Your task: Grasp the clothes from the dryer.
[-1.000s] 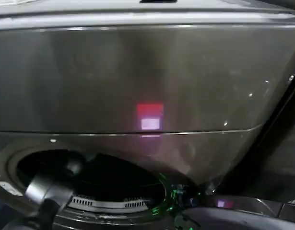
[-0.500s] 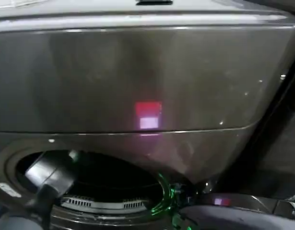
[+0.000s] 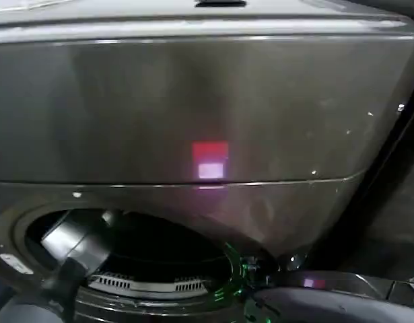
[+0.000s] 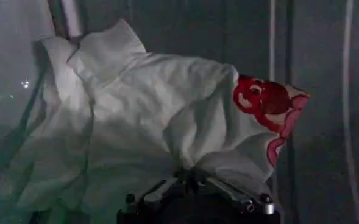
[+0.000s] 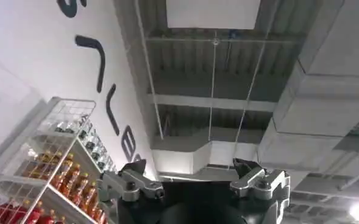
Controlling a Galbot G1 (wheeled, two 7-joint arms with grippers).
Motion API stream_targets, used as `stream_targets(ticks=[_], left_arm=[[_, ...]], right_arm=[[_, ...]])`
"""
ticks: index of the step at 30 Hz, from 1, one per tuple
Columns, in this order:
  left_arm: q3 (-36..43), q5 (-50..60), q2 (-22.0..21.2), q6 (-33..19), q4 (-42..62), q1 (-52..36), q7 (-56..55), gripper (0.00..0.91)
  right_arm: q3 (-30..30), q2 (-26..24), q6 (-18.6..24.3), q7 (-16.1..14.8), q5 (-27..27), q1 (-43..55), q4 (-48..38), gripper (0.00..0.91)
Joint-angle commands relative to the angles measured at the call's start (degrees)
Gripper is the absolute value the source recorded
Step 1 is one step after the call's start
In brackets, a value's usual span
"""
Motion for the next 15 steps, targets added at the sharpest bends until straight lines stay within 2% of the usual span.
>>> stream_targets(ticks=[1,7,10,15], left_arm=[[-6.1,-8.5,0.5,1.2,-3.9,0.7,-4.3,0.0],[-18.5,-21.1,2.0,3.5,-14.7,5.8,-14.8,0.0],[-24.7,-26.8,2.3,3.9,-20.4,11.1,-22.6,0.0],[-29.2,-31.3,1.3,0.5,-33.0,20.1,-38.8,0.0]], right_arm=[[-0.3,0.1,0.0,0.1,-0.1,0.2,0.5,0.907],[-0.9,0.1,-0.1,0.2,-0.1,0.8,1.1,0.907],[-1.1,0.2,0.0,0.2,-0.1,1.0,1.0,0.907],[-1.6,0.4,0.1,-0.1,-0.2,1.6,1.9,0.907]])
